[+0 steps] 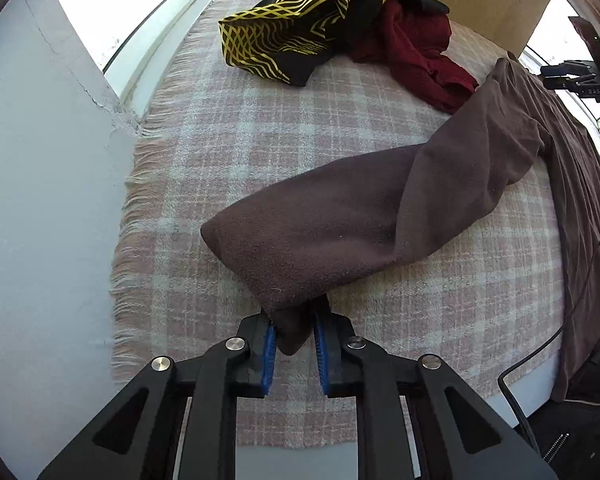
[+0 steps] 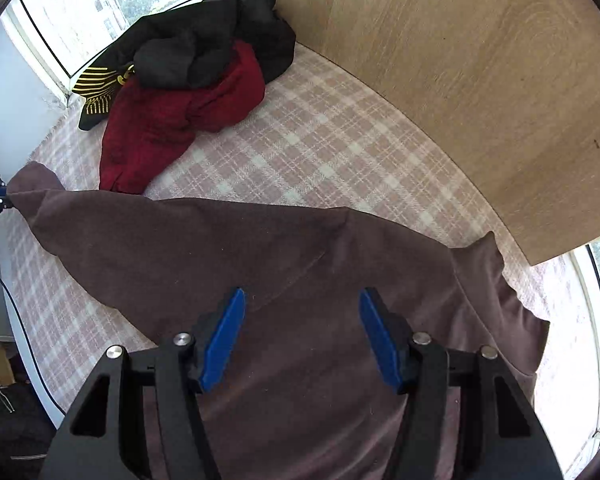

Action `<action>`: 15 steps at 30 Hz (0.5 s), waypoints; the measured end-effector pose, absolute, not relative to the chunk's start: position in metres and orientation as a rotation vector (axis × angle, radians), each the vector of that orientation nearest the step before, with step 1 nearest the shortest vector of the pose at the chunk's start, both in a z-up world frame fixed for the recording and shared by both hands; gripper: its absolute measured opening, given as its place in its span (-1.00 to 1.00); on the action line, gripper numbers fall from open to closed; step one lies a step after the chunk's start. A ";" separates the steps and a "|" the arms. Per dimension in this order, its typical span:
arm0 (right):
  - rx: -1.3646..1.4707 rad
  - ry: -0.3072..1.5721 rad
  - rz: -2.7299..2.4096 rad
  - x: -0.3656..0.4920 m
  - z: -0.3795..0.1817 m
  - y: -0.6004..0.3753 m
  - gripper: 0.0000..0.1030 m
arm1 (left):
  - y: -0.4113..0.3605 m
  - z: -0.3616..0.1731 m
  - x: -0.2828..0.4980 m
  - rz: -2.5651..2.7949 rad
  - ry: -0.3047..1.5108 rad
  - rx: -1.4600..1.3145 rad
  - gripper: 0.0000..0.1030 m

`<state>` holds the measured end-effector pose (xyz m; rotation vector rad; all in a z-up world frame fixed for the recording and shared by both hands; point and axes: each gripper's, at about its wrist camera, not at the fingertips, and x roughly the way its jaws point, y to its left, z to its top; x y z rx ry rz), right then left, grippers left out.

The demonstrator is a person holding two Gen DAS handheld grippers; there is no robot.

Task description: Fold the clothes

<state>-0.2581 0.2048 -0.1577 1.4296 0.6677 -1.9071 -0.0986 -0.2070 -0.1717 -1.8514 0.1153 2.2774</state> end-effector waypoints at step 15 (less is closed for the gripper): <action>1.346 0.782 -1.885 -0.274 -0.160 0.184 0.15 | -0.239 -0.166 -0.137 2.325 -0.072 -1.899 0.07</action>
